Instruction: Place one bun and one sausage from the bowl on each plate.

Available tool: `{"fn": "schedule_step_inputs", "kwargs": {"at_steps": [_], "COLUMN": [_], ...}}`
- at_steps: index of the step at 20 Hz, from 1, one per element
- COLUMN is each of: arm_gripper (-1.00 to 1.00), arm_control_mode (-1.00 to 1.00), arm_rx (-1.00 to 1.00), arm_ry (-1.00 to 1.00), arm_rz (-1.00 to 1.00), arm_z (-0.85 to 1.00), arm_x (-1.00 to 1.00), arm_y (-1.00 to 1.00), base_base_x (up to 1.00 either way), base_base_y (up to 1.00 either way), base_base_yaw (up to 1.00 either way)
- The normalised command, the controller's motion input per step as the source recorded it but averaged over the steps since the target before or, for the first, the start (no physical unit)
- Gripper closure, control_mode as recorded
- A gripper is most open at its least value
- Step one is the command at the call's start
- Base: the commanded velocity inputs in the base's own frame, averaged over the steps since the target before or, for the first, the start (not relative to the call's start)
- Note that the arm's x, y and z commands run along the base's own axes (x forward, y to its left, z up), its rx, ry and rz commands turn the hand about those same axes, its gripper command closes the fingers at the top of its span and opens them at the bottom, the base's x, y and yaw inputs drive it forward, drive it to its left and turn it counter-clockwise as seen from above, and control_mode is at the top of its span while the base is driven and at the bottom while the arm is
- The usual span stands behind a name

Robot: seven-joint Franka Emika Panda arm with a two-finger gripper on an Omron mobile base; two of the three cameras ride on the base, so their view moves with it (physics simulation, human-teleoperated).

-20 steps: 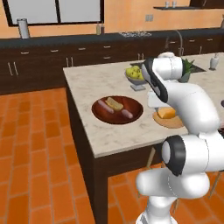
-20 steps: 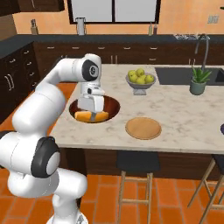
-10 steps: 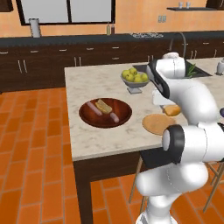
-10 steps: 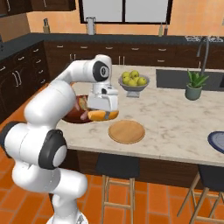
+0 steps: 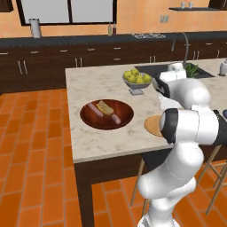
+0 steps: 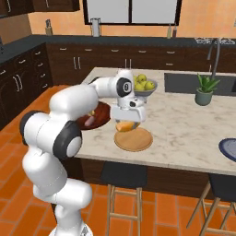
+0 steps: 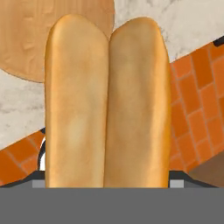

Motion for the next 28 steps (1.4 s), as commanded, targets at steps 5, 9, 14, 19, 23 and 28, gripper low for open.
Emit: {"fn": "schedule_step_inputs", "kwargs": {"at_steps": [5,9,14,19,23,28], "arm_gripper": [1.00,1.00,1.00,1.00,1.00,1.00], "arm_control_mode": [-1.00,-1.00,-1.00,-1.00,-1.00,-1.00], "arm_rx": [0.00,0.01,0.06,0.04,0.00,0.00], "arm_ry": [-0.15,-0.13,-0.29,-0.19,0.01,0.00], "arm_rz": [0.10,0.03,0.00,0.00,0.00,0.00], "arm_z": [-0.44,-0.43,-0.79,-0.44,-0.17,-0.27], "arm_x": [0.81,0.96,0.17,0.34,0.68,0.39], "arm_y": [0.32,0.06,0.00,0.00,0.00,0.02], "base_base_x": [0.00,0.00,0.00,0.00,0.00,0.00], "base_base_y": [0.00,0.00,0.00,0.00,0.00,0.00], "base_base_yaw": [0.00,0.00,0.00,0.00,0.00,0.00]}}
